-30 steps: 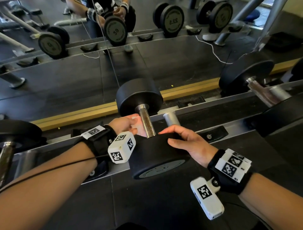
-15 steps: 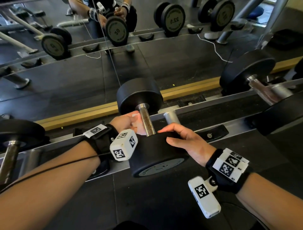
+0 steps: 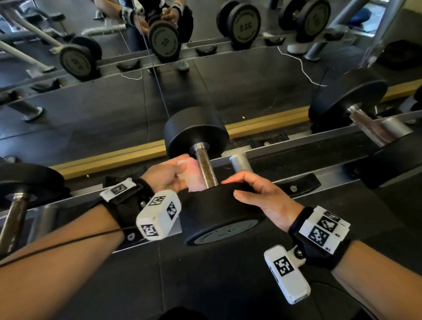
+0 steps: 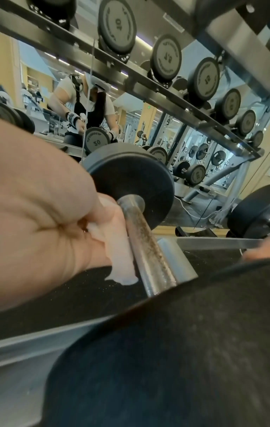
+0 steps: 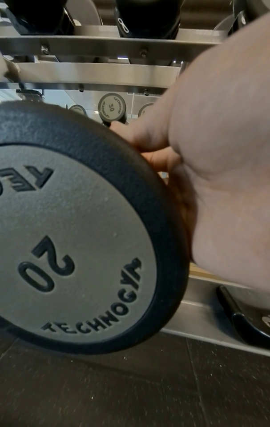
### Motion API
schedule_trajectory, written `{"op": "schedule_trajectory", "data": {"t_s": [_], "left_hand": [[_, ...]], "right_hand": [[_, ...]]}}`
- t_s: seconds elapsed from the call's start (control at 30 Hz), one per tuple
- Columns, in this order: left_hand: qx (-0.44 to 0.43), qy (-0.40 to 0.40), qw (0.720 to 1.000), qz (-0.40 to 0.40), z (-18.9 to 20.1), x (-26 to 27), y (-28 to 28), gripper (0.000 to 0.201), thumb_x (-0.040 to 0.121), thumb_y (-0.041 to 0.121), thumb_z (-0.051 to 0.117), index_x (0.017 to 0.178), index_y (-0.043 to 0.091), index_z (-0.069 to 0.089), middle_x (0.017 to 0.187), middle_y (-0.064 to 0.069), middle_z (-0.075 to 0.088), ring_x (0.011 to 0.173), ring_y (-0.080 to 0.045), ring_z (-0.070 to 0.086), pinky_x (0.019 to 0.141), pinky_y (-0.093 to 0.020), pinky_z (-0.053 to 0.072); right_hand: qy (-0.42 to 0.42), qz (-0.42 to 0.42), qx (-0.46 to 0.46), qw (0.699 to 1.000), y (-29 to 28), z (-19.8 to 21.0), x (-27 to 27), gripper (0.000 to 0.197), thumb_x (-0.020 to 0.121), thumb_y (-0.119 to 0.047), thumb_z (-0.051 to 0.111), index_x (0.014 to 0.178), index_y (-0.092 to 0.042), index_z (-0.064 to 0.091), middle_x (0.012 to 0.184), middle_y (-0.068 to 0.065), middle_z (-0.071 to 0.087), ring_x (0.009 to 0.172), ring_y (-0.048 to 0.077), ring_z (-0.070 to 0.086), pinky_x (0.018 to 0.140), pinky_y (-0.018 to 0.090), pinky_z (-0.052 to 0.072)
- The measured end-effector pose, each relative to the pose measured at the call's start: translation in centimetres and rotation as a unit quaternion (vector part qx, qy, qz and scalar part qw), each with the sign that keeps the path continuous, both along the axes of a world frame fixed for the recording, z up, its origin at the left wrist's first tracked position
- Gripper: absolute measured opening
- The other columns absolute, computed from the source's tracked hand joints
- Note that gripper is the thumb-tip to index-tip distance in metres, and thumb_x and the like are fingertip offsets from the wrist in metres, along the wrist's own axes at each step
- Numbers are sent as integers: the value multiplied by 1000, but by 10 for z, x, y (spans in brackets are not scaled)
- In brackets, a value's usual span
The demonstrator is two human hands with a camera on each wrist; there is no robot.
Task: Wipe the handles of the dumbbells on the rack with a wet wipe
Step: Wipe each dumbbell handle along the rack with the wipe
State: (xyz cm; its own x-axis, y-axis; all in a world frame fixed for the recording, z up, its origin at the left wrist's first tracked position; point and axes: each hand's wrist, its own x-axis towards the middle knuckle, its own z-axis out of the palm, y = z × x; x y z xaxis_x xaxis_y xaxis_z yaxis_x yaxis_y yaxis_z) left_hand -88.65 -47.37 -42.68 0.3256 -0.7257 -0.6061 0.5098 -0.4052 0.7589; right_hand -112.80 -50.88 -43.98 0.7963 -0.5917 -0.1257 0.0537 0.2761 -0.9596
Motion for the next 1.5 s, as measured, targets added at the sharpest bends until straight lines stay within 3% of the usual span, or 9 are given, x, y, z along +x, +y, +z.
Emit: {"op": "schedule_trajectory", "data": {"t_s": [0.17, 0.33, 0.47, 0.57, 0.77, 0.93, 1.07, 1.27, 1.5], "left_hand": [[4, -40, 998, -37, -10, -20, -1, 36, 102, -1, 40, 133, 8, 57, 124, -13, 66, 108, -26, 65, 94, -42, 53], [68, 22, 990, -118, -8, -6, 21, 31, 103, 3, 38, 122, 1, 63, 96, -15, 75, 73, -18, 74, 58, -29, 60], [30, 62, 996, -57, 3, 13, 19, 29, 102, 5, 40, 120, 0, 63, 110, -23, 71, 91, -28, 74, 69, -35, 63], [-11, -11, 1000, 21, 5, 13, 3, 28, 102, 4, 44, 125, 7, 60, 105, -15, 71, 87, -26, 73, 62, -36, 62], [-81, -98, 992, 0, -1, -6, 1, 39, 103, 11, 46, 141, 17, 52, 118, -8, 67, 90, -14, 70, 69, -29, 56], [-137, -273, 952, -22, 16, 12, 14, 26, 97, 17, 58, 116, 34, 63, 109, -2, 71, 90, -15, 69, 73, -33, 56], [-106, -218, 970, -21, 22, 16, 7, 22, 100, 12, 54, 104, 27, 70, 104, -2, 74, 86, -14, 69, 62, -27, 56], [-71, -176, 979, -76, 4, -10, -6, 22, 95, 10, 62, 111, 18, 74, 106, -6, 75, 90, -16, 72, 67, -25, 59], [-6, -226, 938, -263, 10, -8, 10, 24, 94, 10, 62, 106, 22, 78, 105, -1, 76, 95, -10, 72, 79, -23, 58]], "right_hand": [[-2, -8, 6, 1000, 1, -2, -1, 31, 92, -2, 57, 123, -1, 57, 108, 7, 70, 102, 17, 68, 81, 25, 54], [3, 2, 7, 1000, 0, -2, -1, 32, 90, -12, 61, 121, -7, 59, 110, 5, 71, 104, 19, 68, 80, 26, 55], [-4, -1, 8, 1000, -1, -3, -1, 33, 87, -15, 62, 119, -9, 61, 108, 1, 72, 103, 15, 68, 81, 23, 55], [-2, -3, 4, 1000, -1, -3, -1, 34, 87, -16, 63, 120, -10, 61, 109, 1, 72, 105, 16, 68, 82, 23, 54], [1, -1, 7, 1000, -1, -4, -2, 35, 86, -16, 63, 122, -11, 61, 110, 2, 72, 106, 18, 68, 83, 25, 54], [-9, -2, 14, 1000, -2, -5, -1, 38, 85, -16, 63, 122, -8, 61, 109, 4, 72, 104, 18, 68, 83, 25, 55], [-2, -15, 7, 1000, -1, -5, -1, 38, 84, -17, 65, 121, -9, 62, 114, 8, 69, 106, 21, 67, 84, 27, 55], [-3, -12, 8, 1000, -1, -5, -1, 37, 84, -16, 65, 121, -9, 62, 114, 8, 70, 108, 21, 66, 86, 28, 54], [-9, -10, 20, 1000, -2, -3, 1, 36, 83, -15, 65, 119, -8, 62, 110, 6, 71, 104, 19, 67, 83, 26, 54]]}}
